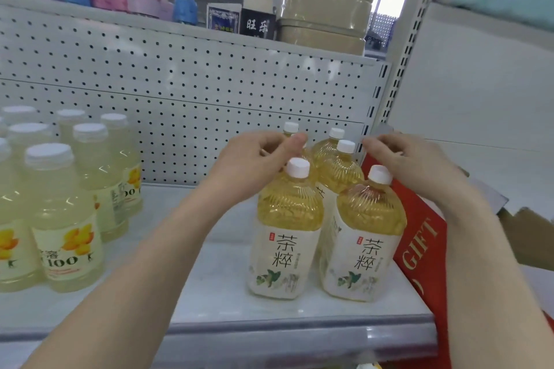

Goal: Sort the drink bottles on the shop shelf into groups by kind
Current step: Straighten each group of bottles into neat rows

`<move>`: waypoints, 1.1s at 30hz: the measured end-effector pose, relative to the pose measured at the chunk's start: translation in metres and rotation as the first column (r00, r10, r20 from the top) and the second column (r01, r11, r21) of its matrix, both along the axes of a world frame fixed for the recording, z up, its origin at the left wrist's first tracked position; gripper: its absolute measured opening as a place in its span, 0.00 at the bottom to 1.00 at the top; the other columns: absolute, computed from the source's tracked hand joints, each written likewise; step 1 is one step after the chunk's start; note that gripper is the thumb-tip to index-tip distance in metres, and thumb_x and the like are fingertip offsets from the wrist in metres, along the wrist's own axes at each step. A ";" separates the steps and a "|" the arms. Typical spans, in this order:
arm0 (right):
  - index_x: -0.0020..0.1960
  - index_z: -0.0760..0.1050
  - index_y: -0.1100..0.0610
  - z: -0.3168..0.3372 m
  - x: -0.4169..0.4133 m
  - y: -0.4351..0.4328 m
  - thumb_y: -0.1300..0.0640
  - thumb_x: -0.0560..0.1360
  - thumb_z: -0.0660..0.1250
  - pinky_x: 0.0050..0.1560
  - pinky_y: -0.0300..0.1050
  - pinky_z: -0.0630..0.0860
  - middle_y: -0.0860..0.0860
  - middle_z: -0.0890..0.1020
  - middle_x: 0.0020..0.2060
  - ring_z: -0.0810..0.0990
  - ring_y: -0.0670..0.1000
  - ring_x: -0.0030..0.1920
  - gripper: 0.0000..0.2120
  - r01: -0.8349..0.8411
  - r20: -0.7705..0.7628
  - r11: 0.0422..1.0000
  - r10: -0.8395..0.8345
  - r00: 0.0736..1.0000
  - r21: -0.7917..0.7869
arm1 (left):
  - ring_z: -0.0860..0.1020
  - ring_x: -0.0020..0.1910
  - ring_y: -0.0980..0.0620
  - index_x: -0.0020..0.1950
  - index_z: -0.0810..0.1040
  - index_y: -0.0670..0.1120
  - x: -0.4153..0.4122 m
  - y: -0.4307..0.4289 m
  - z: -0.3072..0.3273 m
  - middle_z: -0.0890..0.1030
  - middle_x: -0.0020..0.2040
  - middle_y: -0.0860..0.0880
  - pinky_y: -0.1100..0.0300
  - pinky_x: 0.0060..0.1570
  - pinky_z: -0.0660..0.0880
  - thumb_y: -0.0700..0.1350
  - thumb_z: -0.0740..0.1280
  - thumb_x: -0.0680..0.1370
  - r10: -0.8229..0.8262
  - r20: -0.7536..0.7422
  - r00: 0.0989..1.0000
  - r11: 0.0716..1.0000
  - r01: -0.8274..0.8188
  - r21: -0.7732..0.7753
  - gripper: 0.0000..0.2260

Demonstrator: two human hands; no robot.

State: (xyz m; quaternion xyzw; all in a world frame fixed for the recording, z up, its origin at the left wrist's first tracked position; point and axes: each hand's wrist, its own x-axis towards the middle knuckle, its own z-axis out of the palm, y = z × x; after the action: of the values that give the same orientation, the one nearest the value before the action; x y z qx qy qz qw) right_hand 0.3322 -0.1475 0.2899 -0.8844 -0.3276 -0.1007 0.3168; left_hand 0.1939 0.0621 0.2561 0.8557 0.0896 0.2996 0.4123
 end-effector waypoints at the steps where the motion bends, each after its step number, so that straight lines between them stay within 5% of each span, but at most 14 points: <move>1: 0.55 0.77 0.45 0.009 0.008 0.009 0.34 0.78 0.60 0.46 0.45 0.71 0.44 0.79 0.49 0.77 0.48 0.51 0.17 0.029 0.022 0.999 -0.029 0.999 -0.022 | 0.81 0.45 0.58 0.51 0.83 0.57 0.009 0.008 0.005 0.83 0.43 0.59 0.52 0.52 0.79 0.64 0.63 0.78 0.004 0.043 0.999 1.000 -0.004 -0.016 0.15; 3: 0.57 0.77 0.47 0.021 0.026 0.032 0.33 0.77 0.62 0.44 0.46 0.73 0.46 0.79 0.49 0.78 0.49 0.49 0.20 0.063 0.053 0.985 -0.055 0.997 -0.162 | 0.79 0.47 0.61 0.59 0.81 0.56 0.029 0.018 0.016 0.82 0.49 0.60 0.56 0.52 0.76 0.58 0.64 0.80 0.043 0.057 0.997 0.996 -0.047 0.071 0.12; 6: 0.51 0.80 0.49 0.025 0.051 0.059 0.34 0.74 0.67 0.39 0.42 0.76 0.47 0.83 0.46 0.81 0.47 0.42 0.19 0.031 0.051 0.922 -0.012 0.999 -0.385 | 0.77 0.61 0.54 0.71 0.75 0.54 0.063 0.026 0.019 0.79 0.64 0.54 0.54 0.63 0.73 0.51 0.65 0.81 0.000 -0.163 0.987 0.973 0.038 0.230 0.17; 8: 0.48 0.80 0.49 0.025 0.059 0.065 0.40 0.75 0.71 0.35 0.40 0.75 0.47 0.83 0.42 0.81 0.45 0.38 0.12 -0.014 0.057 0.906 0.042 0.997 -0.423 | 0.77 0.62 0.52 0.71 0.74 0.55 0.076 0.029 0.013 0.78 0.66 0.52 0.50 0.64 0.73 0.49 0.67 0.81 -0.027 -0.267 0.963 0.954 0.104 0.281 0.18; 11: 0.48 0.82 0.47 0.025 0.068 0.061 0.50 0.74 0.74 0.43 0.45 0.79 0.46 0.83 0.44 0.81 0.46 0.44 0.04 -0.101 0.071 0.904 0.143 0.987 -0.416 | 0.79 0.56 0.53 0.65 0.78 0.57 0.082 0.034 0.007 0.82 0.59 0.52 0.52 0.60 0.75 0.48 0.71 0.77 0.004 -0.209 0.978 0.970 0.047 0.240 0.16; 14: 0.51 0.83 0.44 0.022 0.075 0.055 0.57 0.73 0.75 0.51 0.44 0.78 0.37 0.82 0.46 0.80 0.40 0.50 0.10 -0.207 0.035 0.908 0.235 0.971 -0.364 | 0.80 0.52 0.54 0.60 0.80 0.58 0.080 0.032 0.008 0.84 0.51 0.55 0.55 0.54 0.75 0.55 0.73 0.74 0.138 -0.152 0.979 0.944 -0.084 0.319 0.15; 24: 0.53 0.83 0.44 0.026 0.088 0.051 0.59 0.75 0.74 0.46 0.35 0.72 0.28 0.80 0.39 0.78 0.30 0.40 0.11 -0.326 -0.092 0.888 0.313 0.945 -0.324 | 0.79 0.47 0.56 0.55 0.80 0.58 0.077 0.037 0.012 0.82 0.45 0.58 0.56 0.50 0.75 0.63 0.73 0.70 0.159 -0.117 0.980 0.916 -0.102 0.389 0.17; 29: 0.58 0.81 0.45 0.042 0.102 0.060 0.51 0.78 0.70 0.53 0.45 0.80 0.43 0.85 0.49 0.84 0.44 0.48 0.09 -0.287 -0.144 0.926 0.258 0.955 -0.247 | 0.78 0.43 0.58 0.47 0.79 0.59 0.086 0.050 0.025 0.80 0.41 0.59 0.58 0.44 0.74 0.64 0.70 0.72 0.049 -0.214 0.976 0.948 0.023 0.319 0.11; 31: 0.59 0.80 0.47 0.044 0.117 0.070 0.50 0.78 0.70 0.52 0.48 0.81 0.47 0.84 0.50 0.83 0.47 0.46 0.10 -0.133 -0.009 0.972 0.134 0.991 -0.196 | 0.77 0.42 0.59 0.52 0.81 0.56 0.100 0.063 0.031 0.81 0.43 0.59 0.60 0.41 0.71 0.62 0.64 0.77 0.072 -0.124 0.990 0.969 -0.040 0.242 0.13; 33: 0.60 0.79 0.48 0.042 0.126 0.083 0.45 0.78 0.69 0.48 0.48 0.81 0.49 0.83 0.48 0.83 0.49 0.41 0.13 -0.027 0.037 0.959 0.040 0.999 -0.283 | 0.78 0.51 0.56 0.64 0.79 0.54 0.120 0.075 0.032 0.82 0.56 0.56 0.57 0.51 0.74 0.57 0.63 0.81 0.106 -0.117 0.987 0.967 -0.075 0.244 0.15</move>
State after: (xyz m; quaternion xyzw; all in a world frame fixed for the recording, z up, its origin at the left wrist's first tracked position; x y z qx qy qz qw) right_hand 0.4584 -0.0644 0.3315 -0.9125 -0.3602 -0.0664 0.1822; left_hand 0.3138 0.1374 0.2885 0.9116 0.1186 0.2708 0.2857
